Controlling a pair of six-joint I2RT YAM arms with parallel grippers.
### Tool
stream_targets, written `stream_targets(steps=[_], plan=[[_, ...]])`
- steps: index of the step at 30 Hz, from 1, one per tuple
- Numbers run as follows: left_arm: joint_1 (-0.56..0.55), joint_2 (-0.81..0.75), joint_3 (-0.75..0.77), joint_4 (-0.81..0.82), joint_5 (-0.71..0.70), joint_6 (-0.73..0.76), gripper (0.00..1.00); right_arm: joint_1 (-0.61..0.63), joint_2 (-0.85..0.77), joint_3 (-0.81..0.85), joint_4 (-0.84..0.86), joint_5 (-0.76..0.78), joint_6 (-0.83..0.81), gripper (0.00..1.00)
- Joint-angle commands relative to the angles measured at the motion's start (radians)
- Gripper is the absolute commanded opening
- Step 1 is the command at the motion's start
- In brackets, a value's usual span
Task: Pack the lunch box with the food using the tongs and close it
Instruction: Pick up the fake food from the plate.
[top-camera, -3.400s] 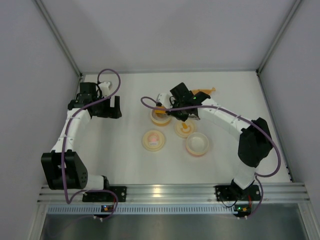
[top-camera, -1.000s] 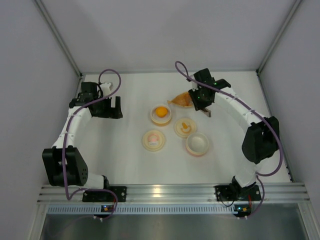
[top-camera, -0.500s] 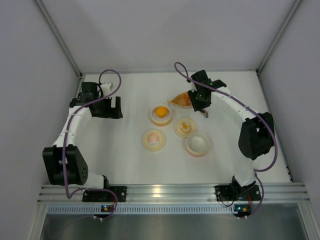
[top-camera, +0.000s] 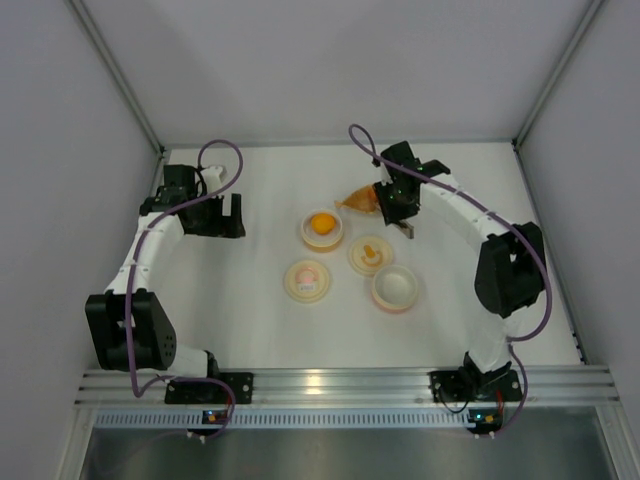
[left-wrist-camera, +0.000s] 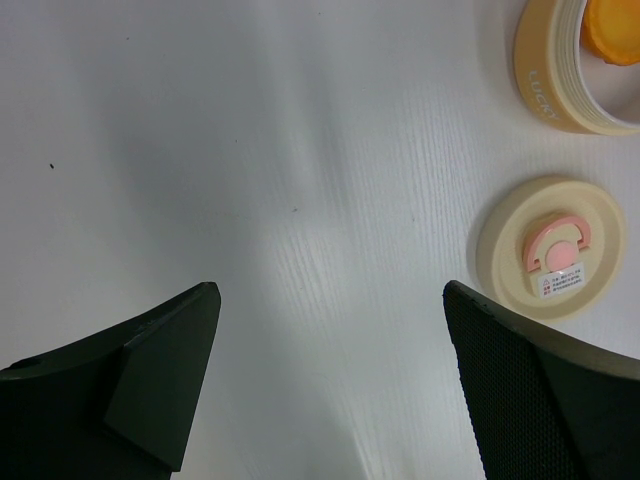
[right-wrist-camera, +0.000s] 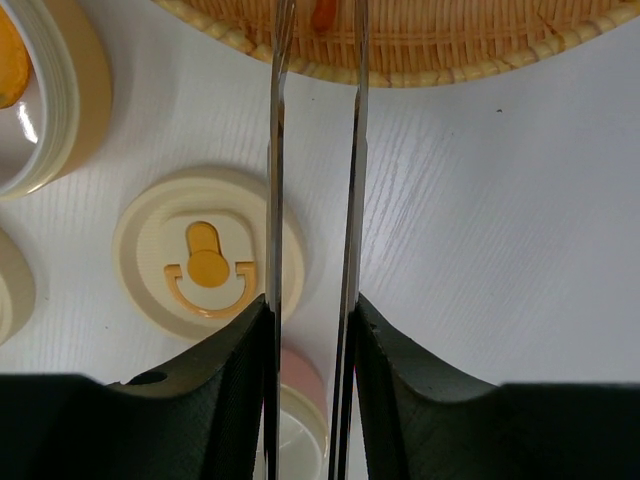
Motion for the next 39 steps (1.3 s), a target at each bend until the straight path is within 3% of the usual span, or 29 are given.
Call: stream_targets(steps=[1,11,18,29,39], plan=[[0.006,-0.001,-0.005,0.033,0.008,-0.005,0.98,0.015,0.018,0.043,0.068,0.007,0.024,0.36],[0.006,0.010,-0.002,0.033,0.005,-0.003,0.98,0.015,0.061,0.058,0.082,0.014,0.030,0.35],[0.006,0.019,0.008,0.032,0.006,-0.008,0.98,0.013,0.074,0.064,0.081,0.026,0.035,0.28],[0.006,0.022,0.018,0.029,0.016,-0.010,0.98,0.004,0.009,0.069,0.064,0.037,0.027,0.00],[0.006,0.021,0.025,0.027,0.026,-0.017,0.98,-0.024,-0.097,0.032,0.122,0.043,-0.008,0.00]])
